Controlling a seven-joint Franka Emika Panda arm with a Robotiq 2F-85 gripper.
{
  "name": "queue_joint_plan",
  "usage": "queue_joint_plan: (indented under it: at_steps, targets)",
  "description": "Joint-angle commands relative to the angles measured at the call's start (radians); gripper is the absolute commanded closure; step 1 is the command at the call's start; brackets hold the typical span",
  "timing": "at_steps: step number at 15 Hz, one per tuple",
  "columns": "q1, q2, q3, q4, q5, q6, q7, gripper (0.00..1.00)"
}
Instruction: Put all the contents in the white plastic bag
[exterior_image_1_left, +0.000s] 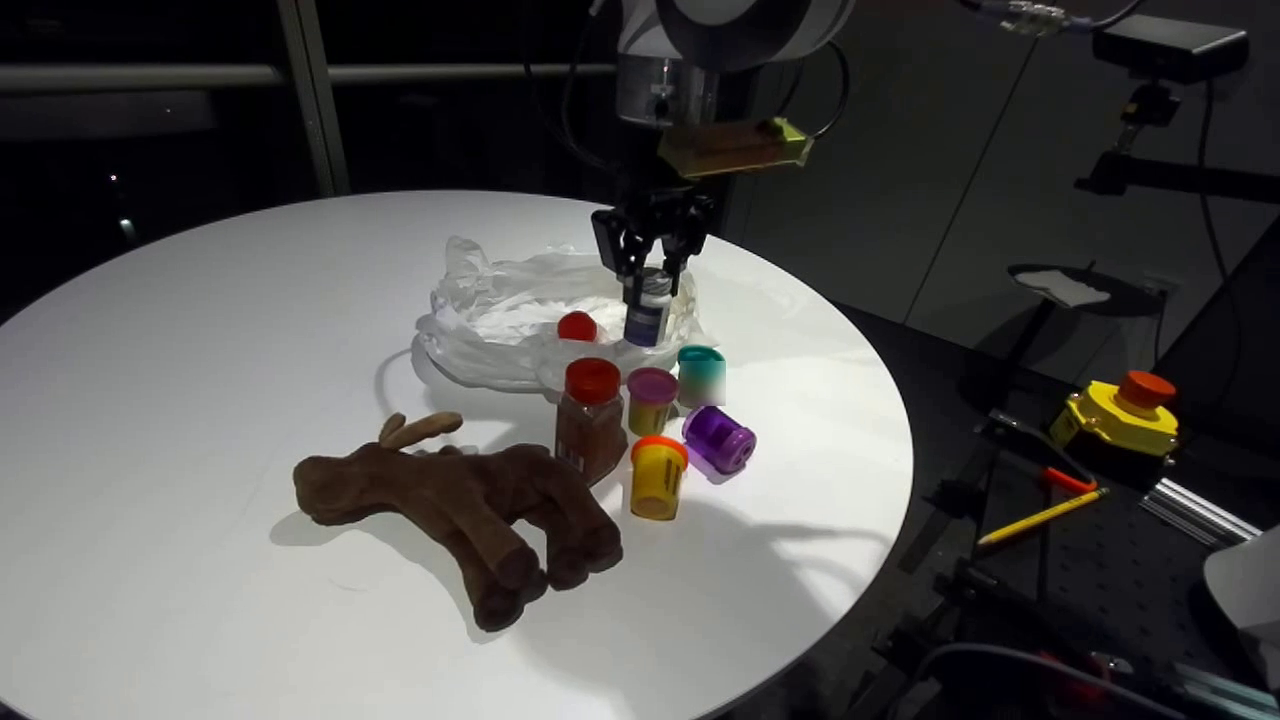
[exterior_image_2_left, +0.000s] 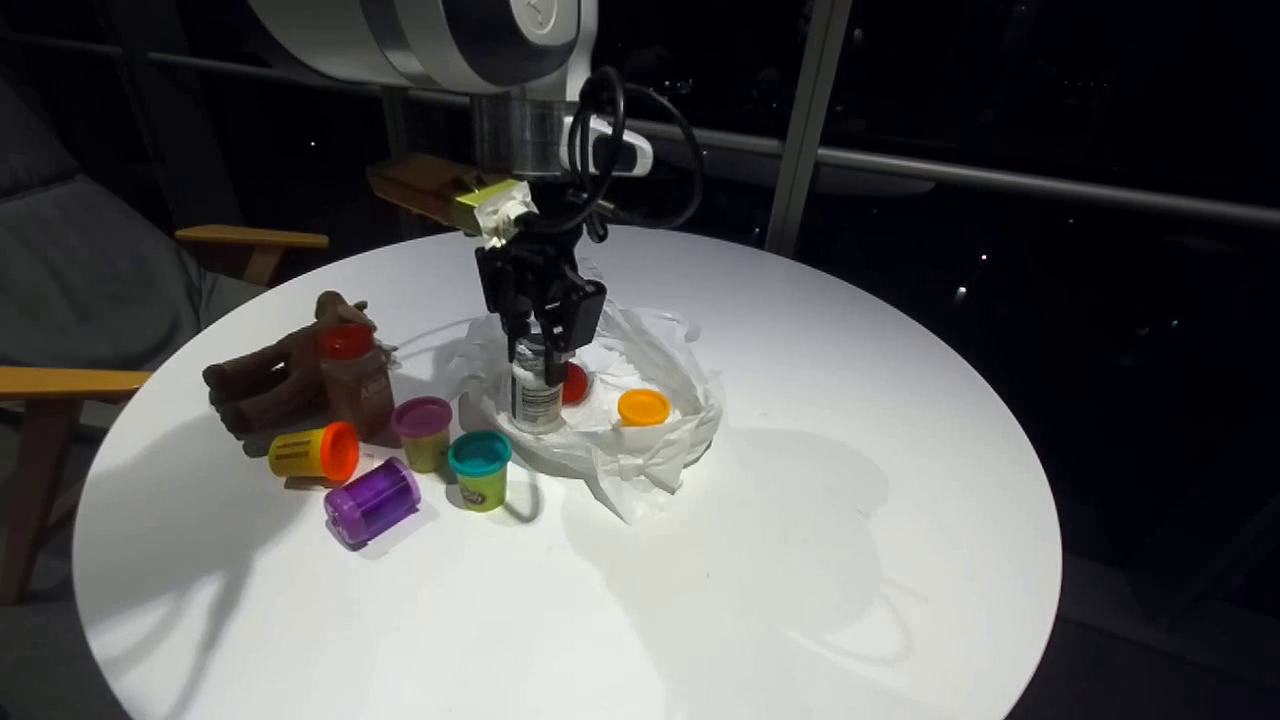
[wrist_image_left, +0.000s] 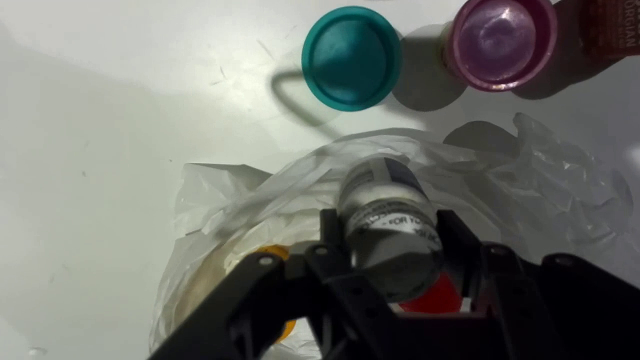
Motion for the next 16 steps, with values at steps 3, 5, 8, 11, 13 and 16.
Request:
queue_joint_plan:
  at_steps: [3, 5, 8, 11, 13, 16]
  targets:
    - [0.03, 0.03, -0.026, 0.032, 0.016, 0.066, 0.034, 0.79]
    - [0.035, 0.028, -0.035, 0.031, 0.012, 0.085, 0.044, 0.79]
    - [0.045, 0.036, -0.054, 0.027, 0.002, 0.133, 0.074, 0.79]
    - [0.076, 0.062, -0.093, 0.033, -0.029, 0.167, 0.112, 0.79]
    - [0.099, 0.084, -0.118, 0.039, -0.051, 0.169, 0.131, 0.79]
    - [0.122, 0.109, -0.138, 0.048, -0.063, 0.147, 0.134, 0.79]
